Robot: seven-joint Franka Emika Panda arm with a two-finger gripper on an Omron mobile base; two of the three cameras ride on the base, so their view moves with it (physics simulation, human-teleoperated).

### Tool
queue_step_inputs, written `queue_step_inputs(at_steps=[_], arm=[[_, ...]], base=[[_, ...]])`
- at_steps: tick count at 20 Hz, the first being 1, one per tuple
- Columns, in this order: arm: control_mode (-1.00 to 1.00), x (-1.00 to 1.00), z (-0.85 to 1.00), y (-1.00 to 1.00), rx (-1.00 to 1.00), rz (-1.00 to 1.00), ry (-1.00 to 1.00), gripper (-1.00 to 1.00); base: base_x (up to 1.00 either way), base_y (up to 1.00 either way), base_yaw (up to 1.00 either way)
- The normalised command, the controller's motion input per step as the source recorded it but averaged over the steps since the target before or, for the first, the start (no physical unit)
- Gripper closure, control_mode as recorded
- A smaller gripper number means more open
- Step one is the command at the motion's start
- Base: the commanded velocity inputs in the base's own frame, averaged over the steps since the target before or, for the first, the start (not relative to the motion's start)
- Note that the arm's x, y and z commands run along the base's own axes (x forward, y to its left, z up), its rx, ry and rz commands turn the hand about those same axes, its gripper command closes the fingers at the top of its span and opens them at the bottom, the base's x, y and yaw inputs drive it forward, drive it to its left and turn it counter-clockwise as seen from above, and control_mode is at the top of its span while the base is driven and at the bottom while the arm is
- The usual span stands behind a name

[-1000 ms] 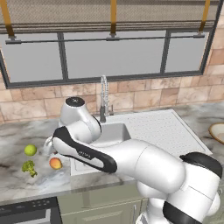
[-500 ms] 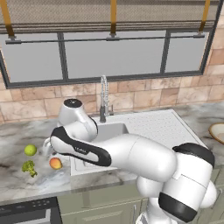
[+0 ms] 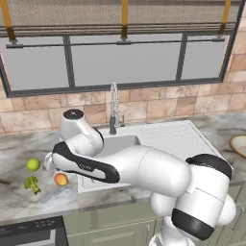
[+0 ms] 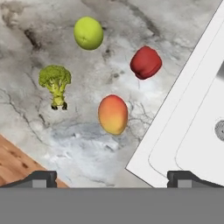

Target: There is a mixed pile of frozen fruits and vegetables on the counter. Locate all the frozen vegetables and place the items in a bowl on the counter. Take all the frozen fruits and defrost them in a running sink.

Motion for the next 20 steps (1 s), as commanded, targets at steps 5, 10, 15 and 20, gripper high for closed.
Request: queue_step_inputs(at_steps=[5, 10, 15, 20], arm=[[-1.00, 0.08, -0.16, 0.01, -0.01, -0.05, 0.00, -1.00], [-1.00, 0.15, -0.16, 0.06, 0.00, -0.03, 0.00, -1.00], [-1.00, 0.16, -0.12, 0.08, 0.00, -0.02, 0.00, -1.00], [-1.00, 0.14, -0.14, 0.11, 0.00, -0.02, 0.00, -1.00]], base=[[0.00, 0.00, 0.00], [0.00, 0.00, 0.00], [0.00, 0.00, 0.00], [0.00, 0.00, 0.00]])
